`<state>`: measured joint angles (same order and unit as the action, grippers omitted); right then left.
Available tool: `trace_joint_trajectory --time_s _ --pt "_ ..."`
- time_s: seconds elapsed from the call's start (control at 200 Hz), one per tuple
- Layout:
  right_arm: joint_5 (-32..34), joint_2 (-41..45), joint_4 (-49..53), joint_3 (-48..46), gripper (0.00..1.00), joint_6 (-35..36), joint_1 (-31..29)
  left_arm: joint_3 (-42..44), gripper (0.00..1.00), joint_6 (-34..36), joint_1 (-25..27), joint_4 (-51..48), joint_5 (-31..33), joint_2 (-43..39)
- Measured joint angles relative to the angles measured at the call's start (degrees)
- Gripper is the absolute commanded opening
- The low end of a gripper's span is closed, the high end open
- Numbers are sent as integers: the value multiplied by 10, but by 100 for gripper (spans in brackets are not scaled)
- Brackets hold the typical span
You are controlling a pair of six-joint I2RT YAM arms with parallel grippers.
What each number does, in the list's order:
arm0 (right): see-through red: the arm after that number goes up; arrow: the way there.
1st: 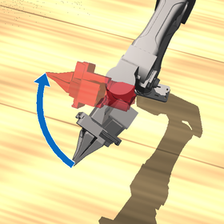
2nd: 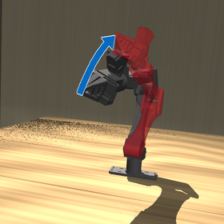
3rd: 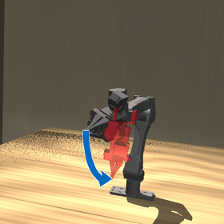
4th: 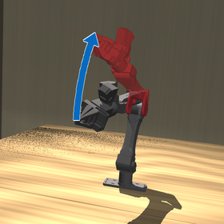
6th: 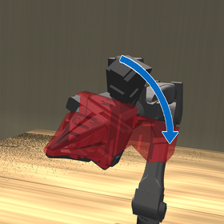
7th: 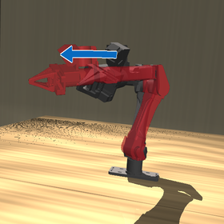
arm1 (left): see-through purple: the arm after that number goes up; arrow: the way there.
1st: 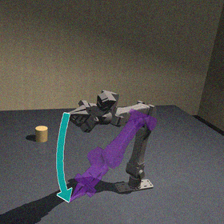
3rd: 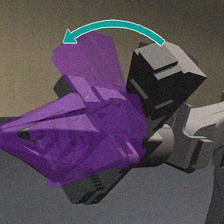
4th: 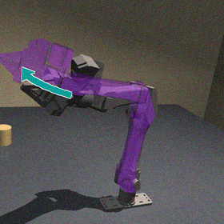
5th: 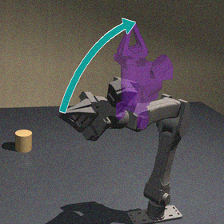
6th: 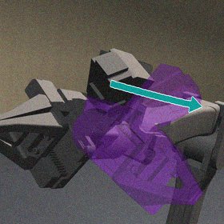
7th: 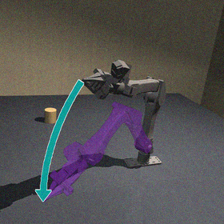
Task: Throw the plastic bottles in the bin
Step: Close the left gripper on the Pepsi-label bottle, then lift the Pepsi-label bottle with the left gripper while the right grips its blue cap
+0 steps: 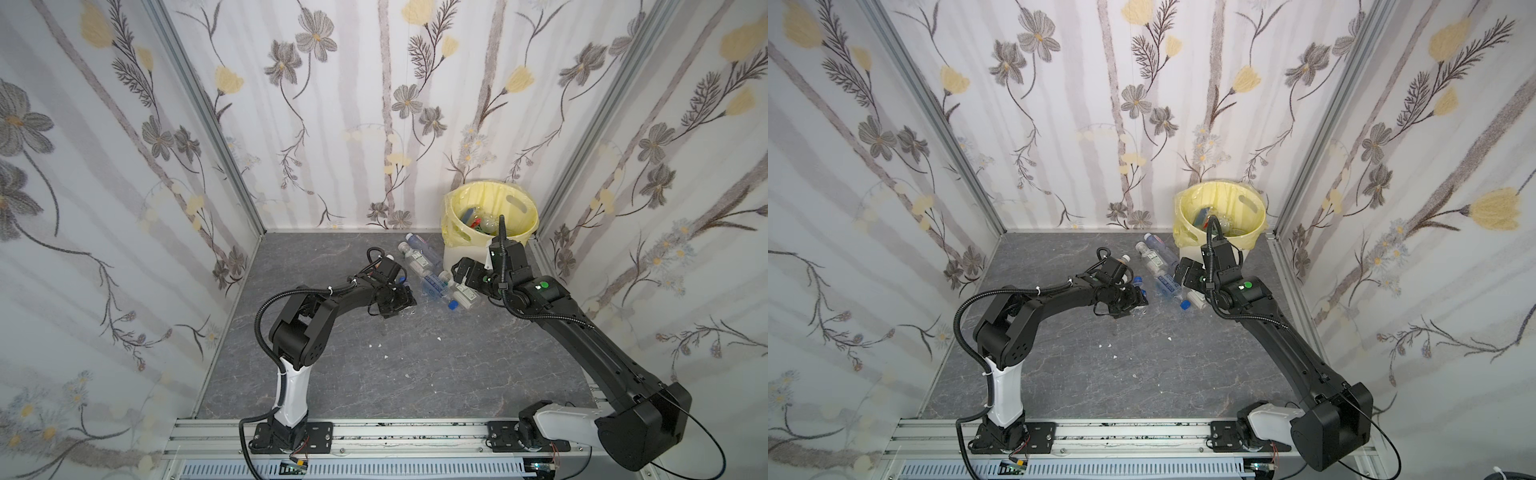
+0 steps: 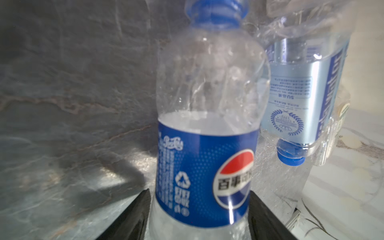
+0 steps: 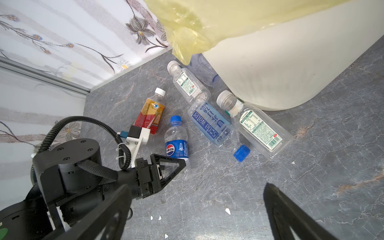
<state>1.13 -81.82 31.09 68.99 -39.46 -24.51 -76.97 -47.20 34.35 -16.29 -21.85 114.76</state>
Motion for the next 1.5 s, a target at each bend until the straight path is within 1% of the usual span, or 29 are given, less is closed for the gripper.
trace_joint_trajectory --time_s 0.125,0.255,0.435,0.5,0.619,0.794,0.904,1.094,1.504 --pt "-5 -3 0 0 100 -1 0 -10 75 21 6 -16 36 -1" --pt "-5 -4 0 0 100 -2 0 -12 72 36 13 -24 57 -1" --pt "-7 -10 0 0 100 -2 1 -1 72 55 19 -30 83 -3" --pt "-7 -11 0 0 100 -2 1 5 69 66 23 -33 87 -6" --pt "-8 -12 -2 1 100 -2 1 10 60 83 25 -33 90 -11" --pt "-10 -14 -4 1 100 -6 1 10 58 112 24 -38 91 -19" --pt "-12 -14 -4 1 100 -7 1 11 57 129 25 -38 75 -38" --pt "-30 -21 -11 -4 100 -22 0 12 56 159 26 -35 23 -76" --pt "-97 -58 -67 -8 100 -84 0 9 55 186 26 -23 -69 -151"
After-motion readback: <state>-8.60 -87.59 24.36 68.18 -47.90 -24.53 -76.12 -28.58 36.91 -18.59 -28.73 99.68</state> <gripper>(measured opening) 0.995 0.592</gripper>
